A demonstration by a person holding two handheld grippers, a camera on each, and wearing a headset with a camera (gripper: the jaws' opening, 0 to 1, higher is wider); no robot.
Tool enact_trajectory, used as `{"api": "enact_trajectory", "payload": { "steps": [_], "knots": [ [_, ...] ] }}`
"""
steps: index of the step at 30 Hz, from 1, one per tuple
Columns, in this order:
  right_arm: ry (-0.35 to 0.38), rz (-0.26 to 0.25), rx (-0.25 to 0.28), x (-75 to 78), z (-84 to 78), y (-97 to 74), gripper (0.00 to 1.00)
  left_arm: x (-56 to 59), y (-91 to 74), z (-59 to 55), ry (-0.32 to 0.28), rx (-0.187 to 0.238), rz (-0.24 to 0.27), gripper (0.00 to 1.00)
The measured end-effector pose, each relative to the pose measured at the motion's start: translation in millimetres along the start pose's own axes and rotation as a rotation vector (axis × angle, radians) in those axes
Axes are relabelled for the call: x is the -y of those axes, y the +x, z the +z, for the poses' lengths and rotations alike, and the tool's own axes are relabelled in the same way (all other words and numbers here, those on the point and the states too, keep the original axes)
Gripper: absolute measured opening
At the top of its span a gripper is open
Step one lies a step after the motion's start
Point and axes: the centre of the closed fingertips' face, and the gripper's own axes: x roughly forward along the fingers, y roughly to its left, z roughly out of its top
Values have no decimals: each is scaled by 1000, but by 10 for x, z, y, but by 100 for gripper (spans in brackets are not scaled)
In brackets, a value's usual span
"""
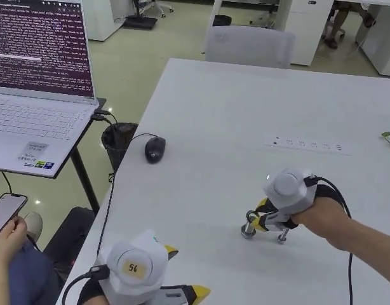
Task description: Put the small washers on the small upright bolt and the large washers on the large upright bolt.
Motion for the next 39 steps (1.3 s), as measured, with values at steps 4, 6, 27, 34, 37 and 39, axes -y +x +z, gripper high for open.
{"api": "enact_trajectory", "payload": {
  "steps": [4, 6, 27, 34, 37, 39],
  "knots": [
    [-18, 6, -20, -18, -34, 43, 23, -8, 3, 7, -4, 2, 2, 55],
    [-16, 9, -24, -10, -37, 61, 23, -12, 4, 5, -3, 0, 3, 55],
    [18, 42, -100, -47, -235, 380, 23, -61, -1, -20, -16, -9, 15, 55],
    [34, 41, -110, -52, -279, 442, 24, -74, 7, 1, -19, -10, 23, 55],
    [51, 36, -99, -46, -266, 457, 24, -65, 22, 7, -19, -13, 24, 55],
    [52, 37, -96, -46, -263, 451, 24, -61, 34, 7, -20, -14, 26, 55]
  ]
}}
